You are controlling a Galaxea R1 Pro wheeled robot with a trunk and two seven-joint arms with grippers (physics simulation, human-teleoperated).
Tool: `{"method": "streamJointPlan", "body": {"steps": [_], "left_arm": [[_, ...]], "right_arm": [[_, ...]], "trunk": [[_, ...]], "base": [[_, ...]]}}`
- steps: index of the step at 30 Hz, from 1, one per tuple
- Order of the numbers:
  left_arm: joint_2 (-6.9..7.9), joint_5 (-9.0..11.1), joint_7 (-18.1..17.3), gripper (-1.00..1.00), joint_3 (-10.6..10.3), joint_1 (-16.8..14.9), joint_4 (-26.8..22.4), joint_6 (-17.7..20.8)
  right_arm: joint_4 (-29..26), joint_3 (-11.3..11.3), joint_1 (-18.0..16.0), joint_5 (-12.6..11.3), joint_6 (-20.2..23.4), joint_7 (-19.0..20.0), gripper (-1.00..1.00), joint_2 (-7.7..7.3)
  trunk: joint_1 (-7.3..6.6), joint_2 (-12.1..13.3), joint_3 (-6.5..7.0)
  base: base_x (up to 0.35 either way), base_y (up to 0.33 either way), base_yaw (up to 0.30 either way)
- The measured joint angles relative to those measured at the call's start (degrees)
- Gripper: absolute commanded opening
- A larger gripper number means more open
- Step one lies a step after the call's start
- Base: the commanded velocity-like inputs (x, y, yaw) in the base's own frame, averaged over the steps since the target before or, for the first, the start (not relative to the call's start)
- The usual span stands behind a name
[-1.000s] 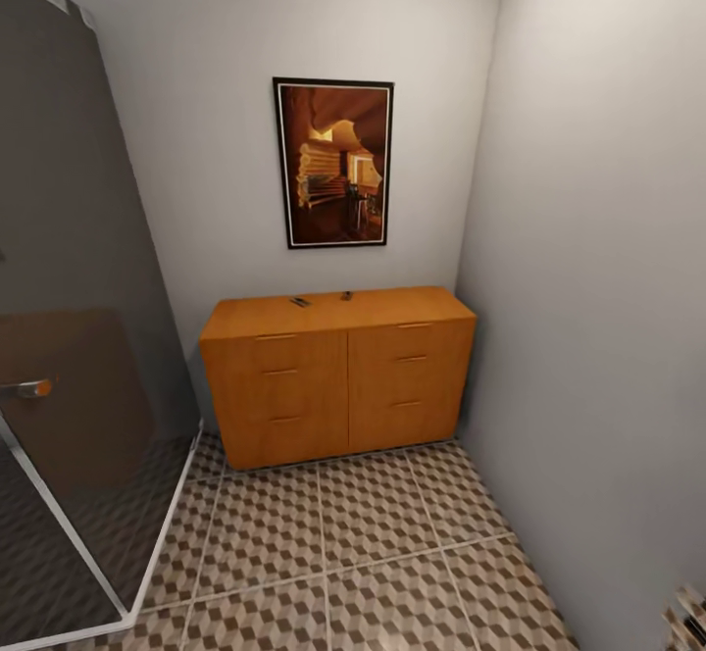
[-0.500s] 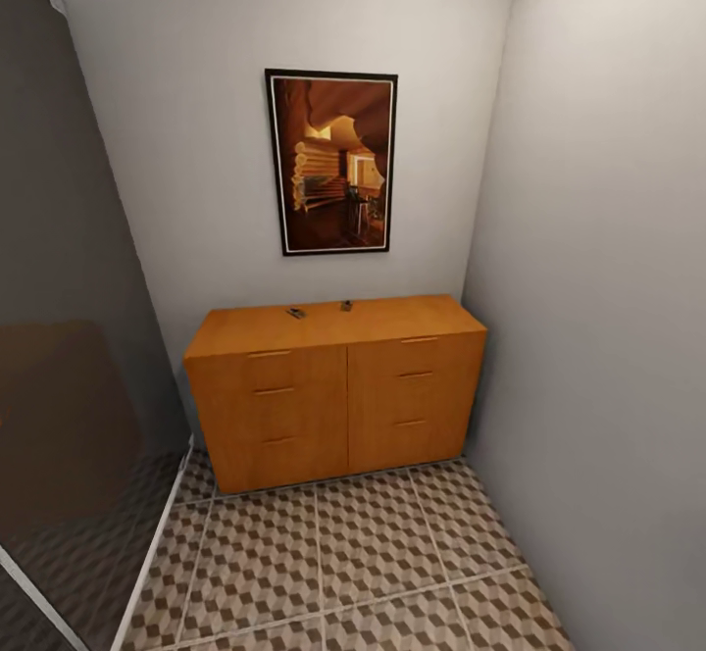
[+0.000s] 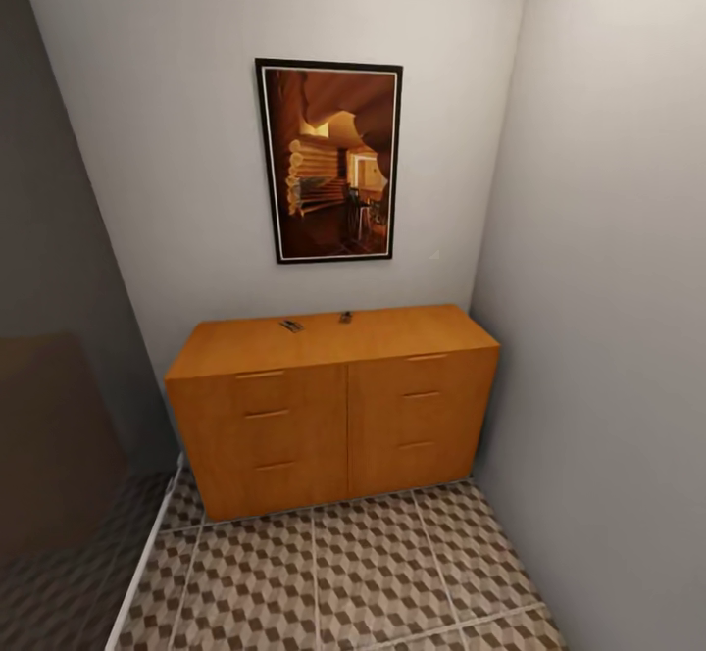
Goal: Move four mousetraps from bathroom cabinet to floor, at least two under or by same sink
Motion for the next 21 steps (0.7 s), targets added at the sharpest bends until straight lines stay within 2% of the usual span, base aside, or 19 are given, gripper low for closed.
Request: {"method": "streamJointPlan", "body": {"steps": [21], "left_arm": [[0.0,0.0,0.04,1.0,0.0,0.0,0.0,0.0]], "right_arm": [[0.0,-0.07,0.01,0.03,-0.01,-0.01,1.0,0.0]], "trunk": [[0.01,0.01,0.0]], "base": [[0.296,0.0,0.0]]}}
